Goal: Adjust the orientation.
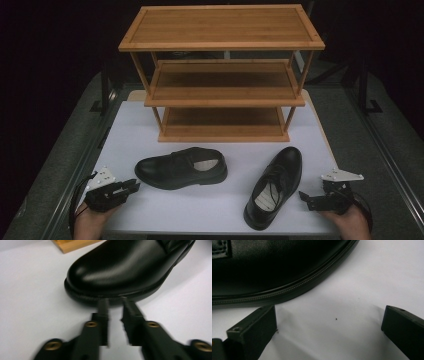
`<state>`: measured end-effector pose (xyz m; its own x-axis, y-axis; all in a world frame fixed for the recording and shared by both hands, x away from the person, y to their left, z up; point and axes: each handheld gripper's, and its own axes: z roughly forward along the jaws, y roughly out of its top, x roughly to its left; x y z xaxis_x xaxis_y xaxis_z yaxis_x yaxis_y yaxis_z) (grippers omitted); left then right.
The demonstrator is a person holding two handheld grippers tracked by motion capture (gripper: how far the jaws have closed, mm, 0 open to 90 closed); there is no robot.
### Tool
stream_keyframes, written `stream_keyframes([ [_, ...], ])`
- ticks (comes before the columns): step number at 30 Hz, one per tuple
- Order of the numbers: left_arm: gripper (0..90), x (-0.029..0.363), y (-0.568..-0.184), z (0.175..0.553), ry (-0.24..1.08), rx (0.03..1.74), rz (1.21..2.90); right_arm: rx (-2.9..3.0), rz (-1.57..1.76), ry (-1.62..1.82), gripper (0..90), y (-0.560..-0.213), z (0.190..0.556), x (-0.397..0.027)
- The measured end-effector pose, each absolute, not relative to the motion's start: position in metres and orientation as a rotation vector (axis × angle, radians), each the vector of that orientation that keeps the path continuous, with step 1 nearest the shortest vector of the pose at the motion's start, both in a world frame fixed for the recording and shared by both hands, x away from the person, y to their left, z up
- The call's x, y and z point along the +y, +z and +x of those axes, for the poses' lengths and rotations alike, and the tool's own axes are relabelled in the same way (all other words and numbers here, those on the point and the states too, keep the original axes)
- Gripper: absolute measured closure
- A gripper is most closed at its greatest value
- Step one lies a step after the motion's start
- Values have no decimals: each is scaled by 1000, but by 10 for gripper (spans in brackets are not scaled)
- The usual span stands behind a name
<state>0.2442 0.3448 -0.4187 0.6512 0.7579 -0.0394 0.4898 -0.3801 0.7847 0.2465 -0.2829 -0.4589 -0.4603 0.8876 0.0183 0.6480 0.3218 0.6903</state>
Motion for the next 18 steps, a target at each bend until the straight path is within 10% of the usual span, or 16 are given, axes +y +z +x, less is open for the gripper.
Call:
stream_keyframes([
  [18,900,333,-420,270,412,1036,2070,2229,1364,909,0,-459,247,-283],
])
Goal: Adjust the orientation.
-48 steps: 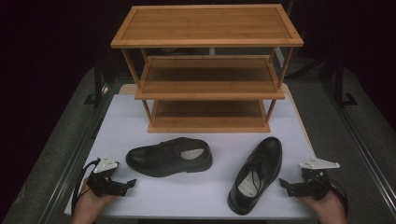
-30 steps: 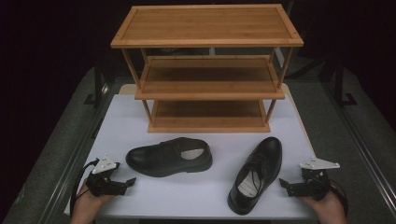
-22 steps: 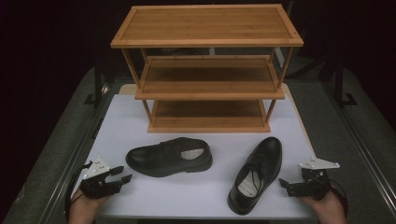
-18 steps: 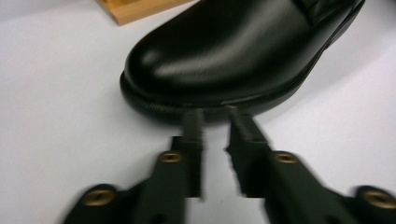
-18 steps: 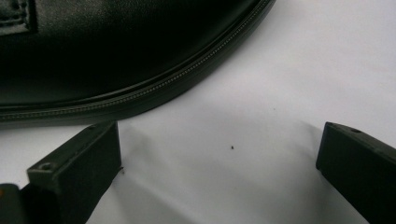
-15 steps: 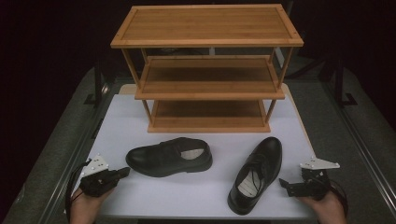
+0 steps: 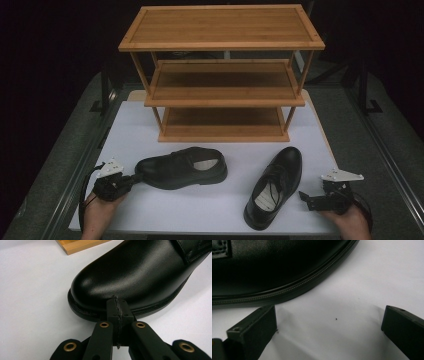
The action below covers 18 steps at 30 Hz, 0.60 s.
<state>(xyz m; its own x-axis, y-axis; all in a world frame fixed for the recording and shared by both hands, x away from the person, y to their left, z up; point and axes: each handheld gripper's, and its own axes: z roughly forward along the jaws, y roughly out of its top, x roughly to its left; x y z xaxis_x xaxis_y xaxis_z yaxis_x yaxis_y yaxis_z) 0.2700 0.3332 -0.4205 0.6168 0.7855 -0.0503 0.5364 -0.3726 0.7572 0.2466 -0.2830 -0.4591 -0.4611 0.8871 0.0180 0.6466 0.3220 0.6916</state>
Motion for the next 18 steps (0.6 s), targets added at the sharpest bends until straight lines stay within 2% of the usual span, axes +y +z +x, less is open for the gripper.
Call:
stream_keyframes([
  [18,900,331,-416,302,422,1069,2052,2228,1364,911,0,-459,247,-283],
])
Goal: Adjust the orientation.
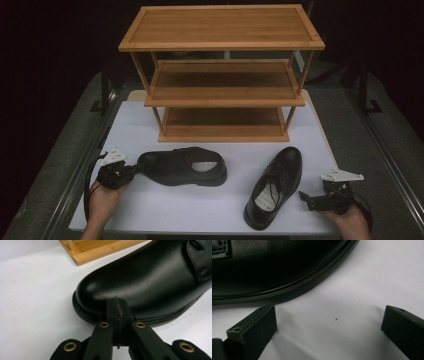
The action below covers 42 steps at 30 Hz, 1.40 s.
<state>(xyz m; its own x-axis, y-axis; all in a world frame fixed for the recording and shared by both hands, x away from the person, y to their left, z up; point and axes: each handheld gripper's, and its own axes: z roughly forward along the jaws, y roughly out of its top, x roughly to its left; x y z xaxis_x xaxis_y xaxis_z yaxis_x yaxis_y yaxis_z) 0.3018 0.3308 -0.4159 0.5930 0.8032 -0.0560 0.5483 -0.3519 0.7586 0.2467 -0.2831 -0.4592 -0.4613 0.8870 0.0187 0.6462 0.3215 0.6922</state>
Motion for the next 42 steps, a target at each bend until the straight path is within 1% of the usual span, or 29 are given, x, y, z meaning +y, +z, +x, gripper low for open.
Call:
stream_keyframes([
  [25,900,315,-419,357,429,1079,2032,2230,1364,908,0,-459,247,-283],
  [32,900,313,-420,363,416,1077,2019,2228,1365,910,0,-459,247,-283],
  [36,900,310,-418,363,436,1081,2041,2228,1363,910,0,-459,247,-283],
  [38,899,310,-415,360,412,1077,2032,2229,1362,908,0,-459,247,-283],
  [39,896,309,-412,357,407,1072,2029,2230,1362,908,0,-459,247,-283],
  [42,790,304,-403,348,394,1059,2035,2229,1363,909,0,-459,247,-283],
])
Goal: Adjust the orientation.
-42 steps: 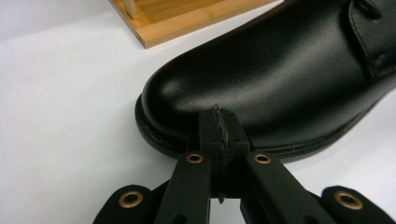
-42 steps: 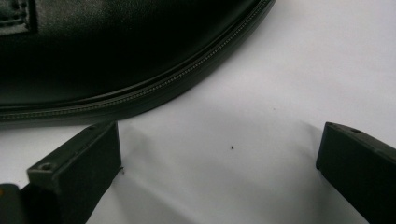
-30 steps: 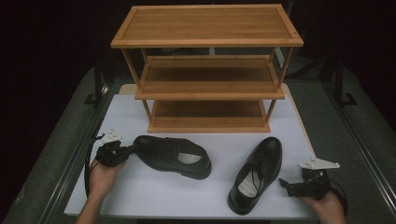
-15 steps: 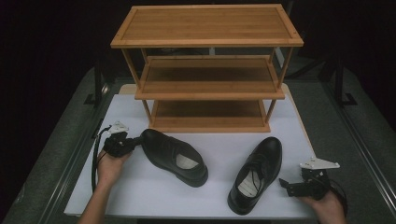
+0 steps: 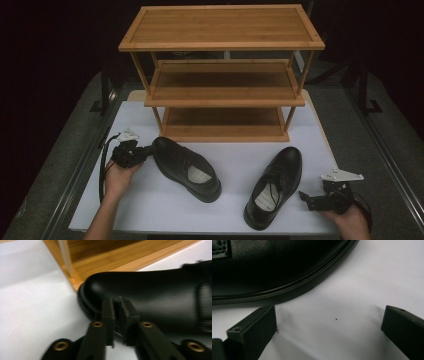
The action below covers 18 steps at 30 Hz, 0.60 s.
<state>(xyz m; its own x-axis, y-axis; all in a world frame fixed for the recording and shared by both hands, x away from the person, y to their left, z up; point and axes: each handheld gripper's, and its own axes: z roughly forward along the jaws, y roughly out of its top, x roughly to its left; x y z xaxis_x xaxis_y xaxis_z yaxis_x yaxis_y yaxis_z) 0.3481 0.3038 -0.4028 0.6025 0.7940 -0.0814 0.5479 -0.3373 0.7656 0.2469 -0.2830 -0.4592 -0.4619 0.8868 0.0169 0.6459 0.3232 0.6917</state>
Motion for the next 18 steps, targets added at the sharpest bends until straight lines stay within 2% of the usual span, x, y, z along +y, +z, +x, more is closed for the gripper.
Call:
stream_keyframes([
  [7,639,288,-382,323,377,996,2032,2228,1364,909,0,-459,247,-283],
  [18,631,228,-362,291,236,781,2054,2228,1367,910,0,-459,247,-283],
])
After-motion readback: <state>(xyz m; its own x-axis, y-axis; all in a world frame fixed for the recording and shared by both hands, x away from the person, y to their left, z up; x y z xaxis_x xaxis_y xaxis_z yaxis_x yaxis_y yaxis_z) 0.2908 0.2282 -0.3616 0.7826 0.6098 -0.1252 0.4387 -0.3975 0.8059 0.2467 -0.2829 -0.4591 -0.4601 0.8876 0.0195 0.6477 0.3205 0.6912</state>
